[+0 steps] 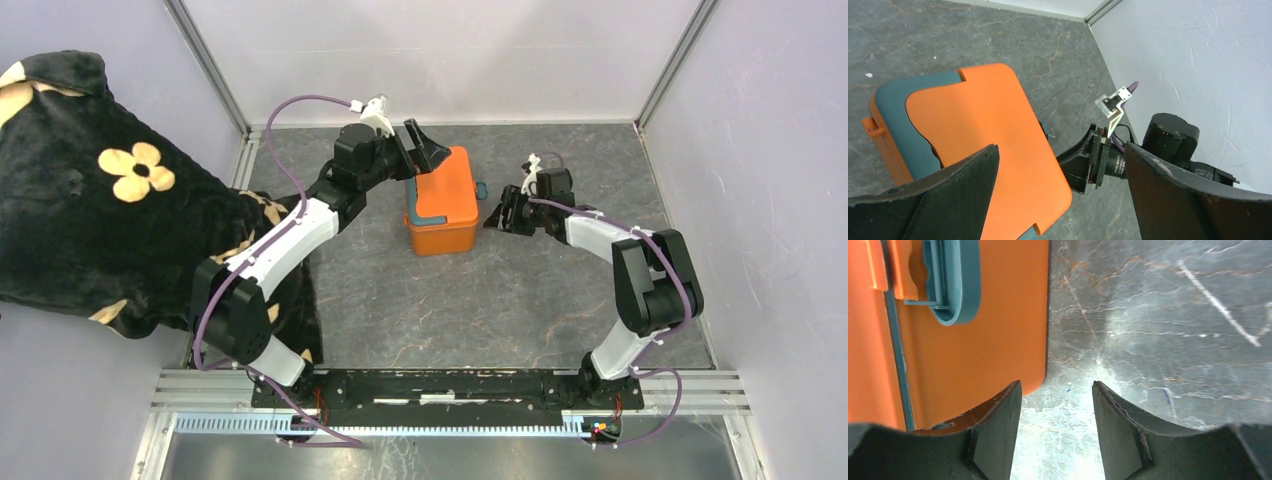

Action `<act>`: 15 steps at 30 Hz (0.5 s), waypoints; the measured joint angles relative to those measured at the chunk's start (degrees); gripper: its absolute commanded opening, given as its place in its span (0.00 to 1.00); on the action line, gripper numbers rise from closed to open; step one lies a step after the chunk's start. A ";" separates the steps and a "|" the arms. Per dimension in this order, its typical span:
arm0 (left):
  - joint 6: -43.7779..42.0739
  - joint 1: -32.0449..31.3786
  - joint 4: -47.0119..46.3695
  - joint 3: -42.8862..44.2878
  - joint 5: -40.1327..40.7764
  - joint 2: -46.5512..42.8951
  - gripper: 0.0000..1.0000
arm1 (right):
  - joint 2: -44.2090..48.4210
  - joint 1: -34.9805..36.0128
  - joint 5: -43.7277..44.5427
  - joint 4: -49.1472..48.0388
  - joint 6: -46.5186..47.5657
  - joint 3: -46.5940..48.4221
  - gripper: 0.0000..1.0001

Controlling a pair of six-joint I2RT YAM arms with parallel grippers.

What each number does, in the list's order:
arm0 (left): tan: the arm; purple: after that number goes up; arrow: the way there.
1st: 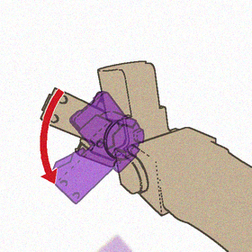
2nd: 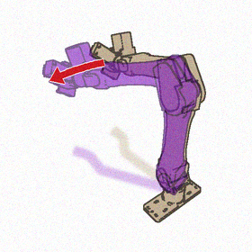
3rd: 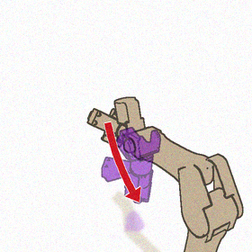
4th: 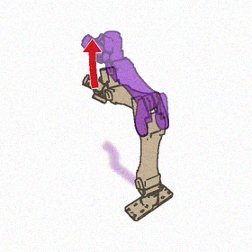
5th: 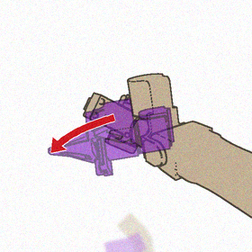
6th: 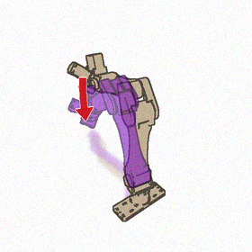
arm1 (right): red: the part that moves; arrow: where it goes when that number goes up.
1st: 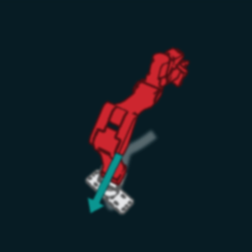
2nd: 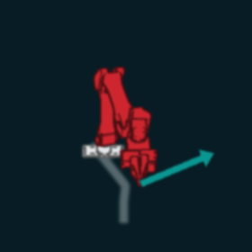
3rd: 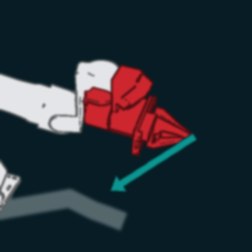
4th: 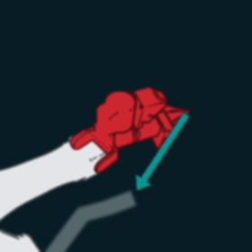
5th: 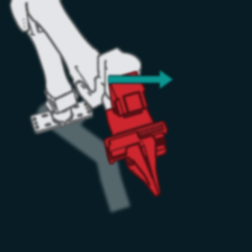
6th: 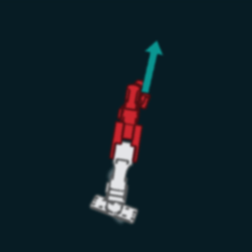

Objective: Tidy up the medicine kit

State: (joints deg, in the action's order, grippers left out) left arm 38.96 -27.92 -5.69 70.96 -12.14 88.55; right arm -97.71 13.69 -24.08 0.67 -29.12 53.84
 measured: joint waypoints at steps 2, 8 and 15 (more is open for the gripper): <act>-1.29 0.11 1.46 1.81 0.11 0.00 1.00 | 1.20 -0.61 1.70 -0.22 -0.04 -0.46 0.60; -5.38 -0.20 8.48 11.54 -0.02 3.69 1.00 | 1.31 -1.99 3.13 -1.40 -1.16 -2.32 0.58; -10.95 -3.72 18.51 20.17 4.52 13.14 0.89 | -0.09 -0.90 -2.05 -7.19 -4.04 -5.20 0.58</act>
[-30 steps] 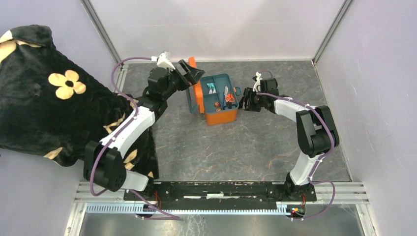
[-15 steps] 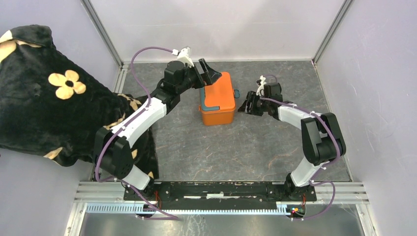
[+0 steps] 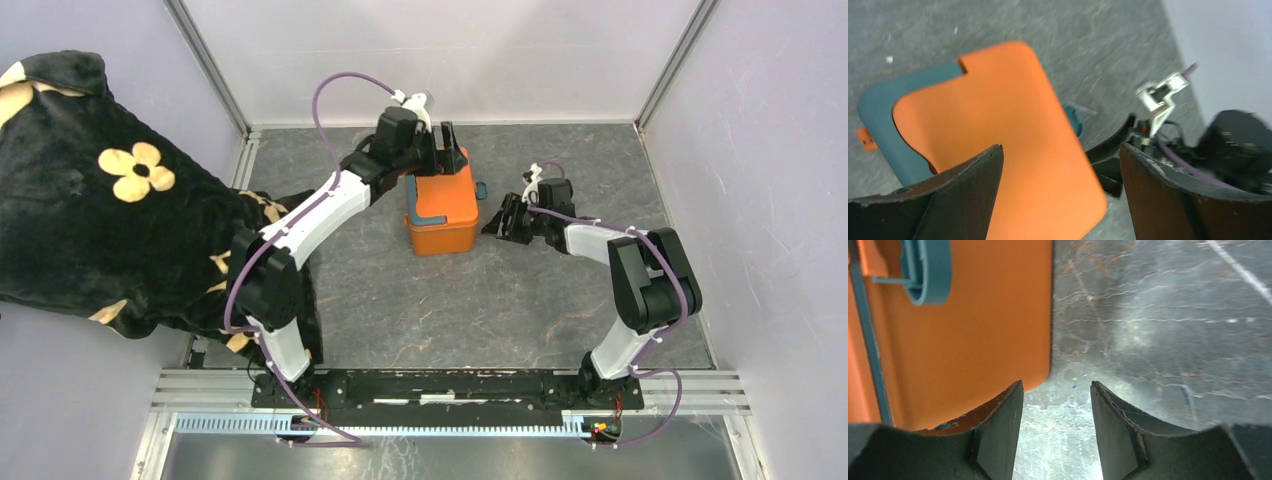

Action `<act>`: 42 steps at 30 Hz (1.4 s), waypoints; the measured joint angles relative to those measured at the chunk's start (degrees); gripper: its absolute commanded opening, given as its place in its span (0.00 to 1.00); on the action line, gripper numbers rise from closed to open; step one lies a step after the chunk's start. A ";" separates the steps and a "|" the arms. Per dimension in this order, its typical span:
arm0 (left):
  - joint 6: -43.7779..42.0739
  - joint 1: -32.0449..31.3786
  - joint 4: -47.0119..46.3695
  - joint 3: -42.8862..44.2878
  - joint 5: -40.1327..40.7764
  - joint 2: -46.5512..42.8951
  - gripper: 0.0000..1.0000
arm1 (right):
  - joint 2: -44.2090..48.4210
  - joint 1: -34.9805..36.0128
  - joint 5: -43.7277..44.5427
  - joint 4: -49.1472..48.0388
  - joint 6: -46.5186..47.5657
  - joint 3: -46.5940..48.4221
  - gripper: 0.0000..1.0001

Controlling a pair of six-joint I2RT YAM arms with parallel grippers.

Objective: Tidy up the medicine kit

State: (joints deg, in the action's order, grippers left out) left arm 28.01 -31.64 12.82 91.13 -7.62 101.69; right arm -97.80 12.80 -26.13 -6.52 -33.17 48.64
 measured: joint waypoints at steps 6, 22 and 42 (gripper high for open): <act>-3.50 -2.64 8.44 0.04 6.34 2.78 0.86 | 0.00 3.54 -4.20 -4.96 -0.66 -0.85 0.58; -14.21 -5.62 15.69 0.28 23.71 2.71 0.86 | 5.18 -3.69 -3.67 -16.85 -7.63 -11.23 0.88; -17.20 -6.16 14.75 -6.71 29.64 -2.86 0.96 | -3.19 -5.57 -14.56 -45.46 -27.65 -5.09 0.98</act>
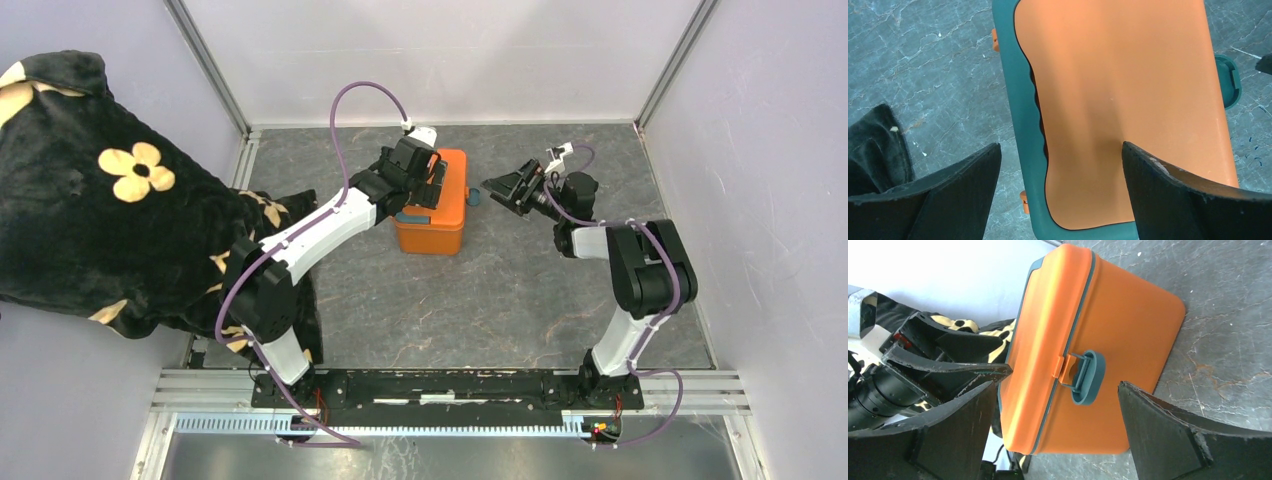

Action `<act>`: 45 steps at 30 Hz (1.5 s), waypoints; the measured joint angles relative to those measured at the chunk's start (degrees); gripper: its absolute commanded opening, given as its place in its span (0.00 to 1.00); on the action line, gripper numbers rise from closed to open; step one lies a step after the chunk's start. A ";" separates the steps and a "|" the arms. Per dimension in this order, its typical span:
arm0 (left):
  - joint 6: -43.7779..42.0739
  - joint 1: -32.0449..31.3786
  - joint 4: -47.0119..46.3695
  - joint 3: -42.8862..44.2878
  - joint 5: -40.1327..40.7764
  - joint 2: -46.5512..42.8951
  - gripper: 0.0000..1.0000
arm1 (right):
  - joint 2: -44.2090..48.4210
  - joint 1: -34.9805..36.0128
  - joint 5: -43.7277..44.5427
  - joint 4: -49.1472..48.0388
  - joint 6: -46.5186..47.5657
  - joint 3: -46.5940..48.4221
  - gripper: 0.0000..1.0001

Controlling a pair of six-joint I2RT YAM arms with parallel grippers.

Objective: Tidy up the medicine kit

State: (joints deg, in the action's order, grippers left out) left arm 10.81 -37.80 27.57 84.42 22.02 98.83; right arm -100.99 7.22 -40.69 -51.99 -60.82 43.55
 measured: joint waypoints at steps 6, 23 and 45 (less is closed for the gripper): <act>0.00 0.00 -0.90 -0.76 0.22 -0.31 0.97 | -5.86 0.66 -2.29 -5.29 -6.67 2.84 0.98; 0.00 0.00 -1.16 -0.96 0.39 -0.37 0.97 | -6.75 3.30 -2.86 2.12 -3.82 6.45 0.98; 0.00 0.00 -1.62 -1.44 0.37 -0.63 0.97 | -6.08 7.32 2.73 35.98 16.31 22.45 0.73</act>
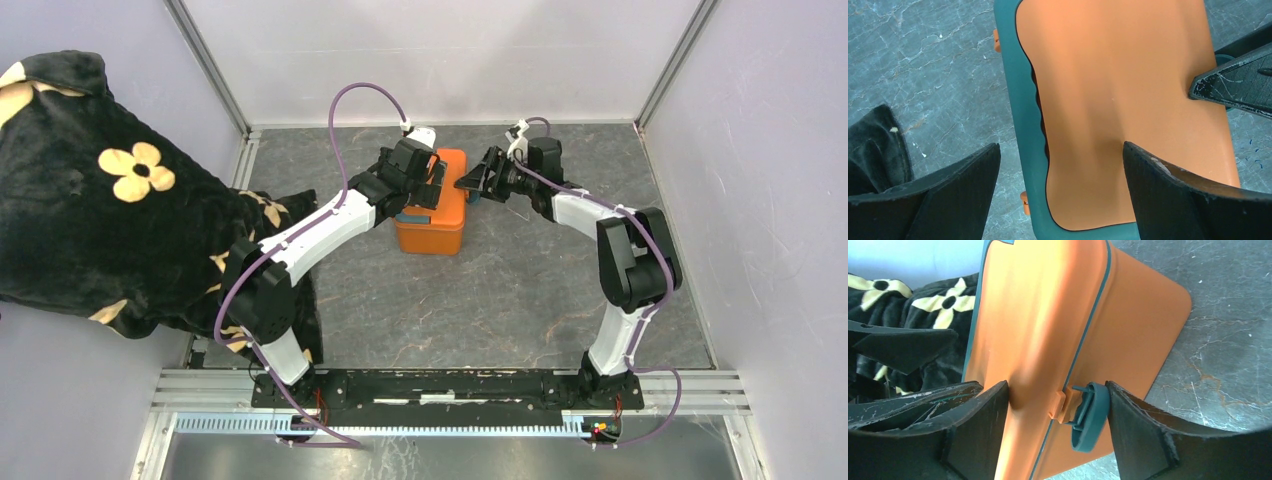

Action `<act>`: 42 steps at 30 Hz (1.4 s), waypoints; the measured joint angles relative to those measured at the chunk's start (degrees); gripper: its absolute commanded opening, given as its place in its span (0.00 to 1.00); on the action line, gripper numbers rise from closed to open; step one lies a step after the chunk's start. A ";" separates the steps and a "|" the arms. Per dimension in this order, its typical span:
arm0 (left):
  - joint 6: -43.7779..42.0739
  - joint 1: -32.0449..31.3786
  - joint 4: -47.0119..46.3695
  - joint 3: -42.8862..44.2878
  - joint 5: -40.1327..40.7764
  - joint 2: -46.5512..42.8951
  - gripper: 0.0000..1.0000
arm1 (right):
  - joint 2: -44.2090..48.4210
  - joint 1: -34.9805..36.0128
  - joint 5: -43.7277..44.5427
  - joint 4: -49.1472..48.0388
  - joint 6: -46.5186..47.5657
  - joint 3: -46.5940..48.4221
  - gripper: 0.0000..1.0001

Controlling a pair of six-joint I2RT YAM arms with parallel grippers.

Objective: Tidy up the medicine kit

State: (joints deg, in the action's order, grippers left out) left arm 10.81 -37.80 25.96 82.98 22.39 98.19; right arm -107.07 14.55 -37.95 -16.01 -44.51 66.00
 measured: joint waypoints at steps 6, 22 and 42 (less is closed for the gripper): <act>0.00 0.00 -0.22 -0.13 0.00 -0.02 0.97 | 1.27 0.76 2.73 7.74 4.98 3.15 0.69; 0.00 0.00 -0.33 -0.72 -0.02 -0.63 0.97 | 3.85 3.48 10.32 17.86 11.89 7.06 0.53; 0.00 0.00 -0.33 -0.87 -0.04 -0.76 0.97 | 6.80 4.59 14.27 21.73 15.78 7.32 0.33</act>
State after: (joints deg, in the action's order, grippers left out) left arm 10.81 -37.80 25.63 82.11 22.35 97.43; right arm -100.27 19.14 -23.68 5.72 -28.73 73.32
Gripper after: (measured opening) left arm 0.971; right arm 0.448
